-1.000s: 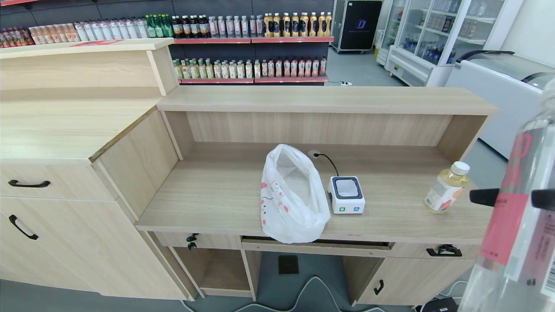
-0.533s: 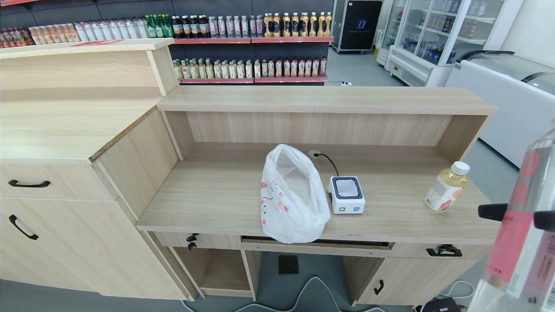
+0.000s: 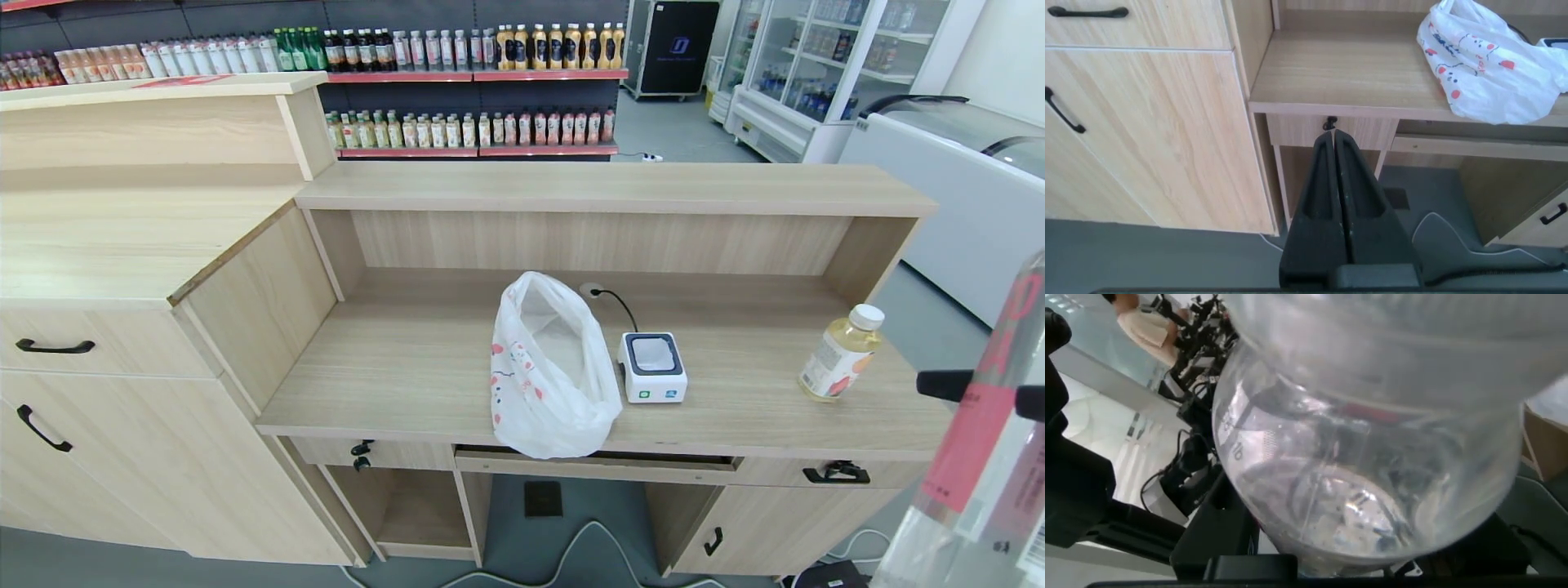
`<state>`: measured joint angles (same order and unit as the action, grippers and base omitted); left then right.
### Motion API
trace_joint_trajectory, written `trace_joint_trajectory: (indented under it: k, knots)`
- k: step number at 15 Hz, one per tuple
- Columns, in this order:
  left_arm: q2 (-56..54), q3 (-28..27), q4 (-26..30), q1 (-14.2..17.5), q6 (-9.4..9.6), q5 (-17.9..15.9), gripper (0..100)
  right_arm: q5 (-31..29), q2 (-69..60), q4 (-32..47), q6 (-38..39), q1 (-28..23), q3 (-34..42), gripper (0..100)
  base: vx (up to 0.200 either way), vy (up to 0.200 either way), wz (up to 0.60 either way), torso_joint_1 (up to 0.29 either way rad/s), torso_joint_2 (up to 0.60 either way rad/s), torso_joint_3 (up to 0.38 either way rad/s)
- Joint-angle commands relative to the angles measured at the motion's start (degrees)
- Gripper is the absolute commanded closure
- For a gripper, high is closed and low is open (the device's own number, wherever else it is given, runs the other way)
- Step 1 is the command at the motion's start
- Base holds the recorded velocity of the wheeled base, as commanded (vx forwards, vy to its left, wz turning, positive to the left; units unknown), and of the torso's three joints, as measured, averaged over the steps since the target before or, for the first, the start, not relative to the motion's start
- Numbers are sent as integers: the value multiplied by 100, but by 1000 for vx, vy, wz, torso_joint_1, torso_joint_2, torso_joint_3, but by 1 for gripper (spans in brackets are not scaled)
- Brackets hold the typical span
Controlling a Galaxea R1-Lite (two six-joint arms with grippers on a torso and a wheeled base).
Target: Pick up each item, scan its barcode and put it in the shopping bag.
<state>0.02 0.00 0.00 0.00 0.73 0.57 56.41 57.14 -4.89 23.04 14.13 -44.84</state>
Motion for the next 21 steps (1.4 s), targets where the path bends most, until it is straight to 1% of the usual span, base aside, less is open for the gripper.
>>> trace_joint_trajectory:
  k: [1, 3, 4, 5, 6, 8, 10, 12, 14, 16, 18, 19, 21]
  knots:
    - [-2, 0, 0, 0, 6, 4, 100, -7, -18, -3, -10, -7, 1, 100, 0, 0, 0, 0, 0, 0]
    - [-2, 0, 0, 0, 6, 4, 100, -24, -150, 85, -28, -103, -8, 100, 0, 0, 0, 0, 0, 0]
    - [-2, 0, 0, 0, -3, 4, 100, -86, -159, 85, -80, -218, -95, 100, 0, 0, 0, 0, 0, 0]
    - [-2, 0, 0, 0, -3, 4, 100, -297, -106, 85, -344, -455, -192, 100, 0, 0, 0, 0, 0, 0]
    - [-2, 0, 0, 0, 6, 4, 100, -877, -10, 85, -757, -648, -201, 100, 0, 0, 0, 0, 0, 0]
    - [-2, 0, 0, 0, 6, 4, 100, -2837, 228, 85, -1513, -886, -122, 100, 0, 0, 0, 0, 0, 0]
    - [-2, 0, 0, 0, -3, 4, 100, -4612, 324, -12, -1882, -973, 54, 100, 0, 0, 0, 0, 0, 0]
    - [-2, 0, 0, 0, 6, 4, 100, -5623, 289, -91, -2603, -1061, 388, 100, 0, 0, 0, 0, 0, 0]
    - [-2, 0, 0, 0, 6, 4, 100, -6713, 307, -74, -2770, -1035, 520, 100, 0, 0, 0, 0, 0, 0]
    - [-2, 0, 0, 0, -3, 4, 100, -7381, 377, -74, -2902, -1000, 467, 100, 0, 0, 0, 0, 0, 0]
    - [-2, 0, 0, 0, 6, 4, 100, -7926, 465, -82, -3324, -991, 450, 100, 0, 0, 0, 0, 0, 0]
    - [-2, 0, 0, 0, 6, 4, 100, -8137, 509, -91, -3411, -991, 414, 100, 0, 0, 0, 0, 0, 0]
    - [-2, 0, 0, 0, -3, 4, 100, -8172, 650, -91, -3420, -1000, 274, 100, 0, 0, 0, 0, 0, 0]
